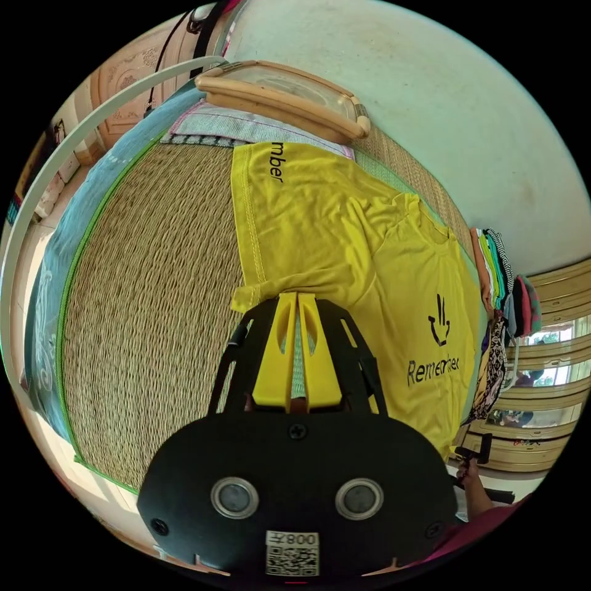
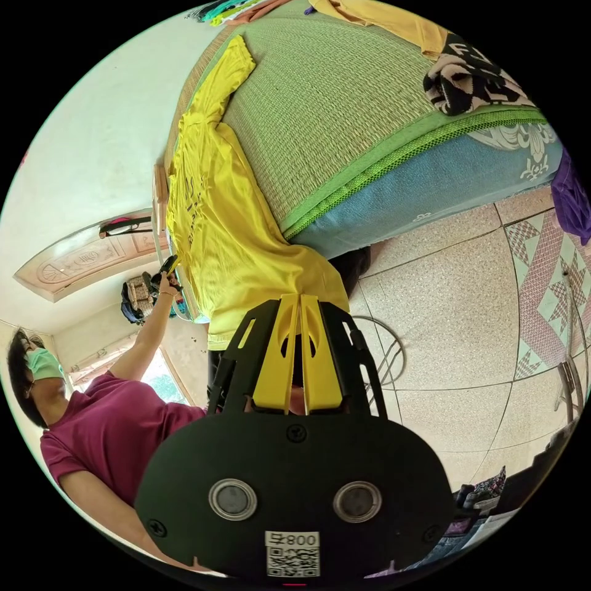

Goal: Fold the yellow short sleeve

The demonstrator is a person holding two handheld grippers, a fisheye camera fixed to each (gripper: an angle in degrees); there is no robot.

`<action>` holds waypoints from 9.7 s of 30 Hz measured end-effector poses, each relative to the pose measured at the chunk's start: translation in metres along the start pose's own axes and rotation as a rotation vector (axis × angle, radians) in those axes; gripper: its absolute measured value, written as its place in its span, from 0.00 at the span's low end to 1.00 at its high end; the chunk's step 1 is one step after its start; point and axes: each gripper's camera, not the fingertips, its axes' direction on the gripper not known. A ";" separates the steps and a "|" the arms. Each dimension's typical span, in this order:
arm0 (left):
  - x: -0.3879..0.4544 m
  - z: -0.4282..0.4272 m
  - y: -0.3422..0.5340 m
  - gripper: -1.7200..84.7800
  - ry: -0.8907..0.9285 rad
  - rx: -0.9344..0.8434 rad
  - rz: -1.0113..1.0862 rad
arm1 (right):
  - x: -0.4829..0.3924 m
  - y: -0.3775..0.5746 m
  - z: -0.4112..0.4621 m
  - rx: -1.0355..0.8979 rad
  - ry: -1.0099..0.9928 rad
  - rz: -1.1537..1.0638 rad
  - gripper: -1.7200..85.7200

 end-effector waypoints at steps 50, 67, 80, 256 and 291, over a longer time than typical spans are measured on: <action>0.380 0.040 -0.111 0.02 0.319 0.007 0.412 | -0.221 -0.239 -0.002 0.680 0.232 -0.234 0.11; 0.734 0.189 -0.152 0.04 0.419 -0.265 0.944 | -0.243 -0.283 0.024 0.731 0.386 -0.197 0.06; 0.975 0.289 -0.187 0.11 0.143 -0.239 1.111 | -0.220 -0.296 0.005 0.737 0.242 -0.209 0.05; -0.129 0.033 0.037 0.04 0.570 0.496 -0.331 | -0.822 -0.439 0.914 -0.121 0.670 -1.368 0.11; 0.040 -0.022 0.026 0.04 0.286 0.350 0.320 | -0.690 -0.672 0.685 -0.084 -0.144 -0.893 0.03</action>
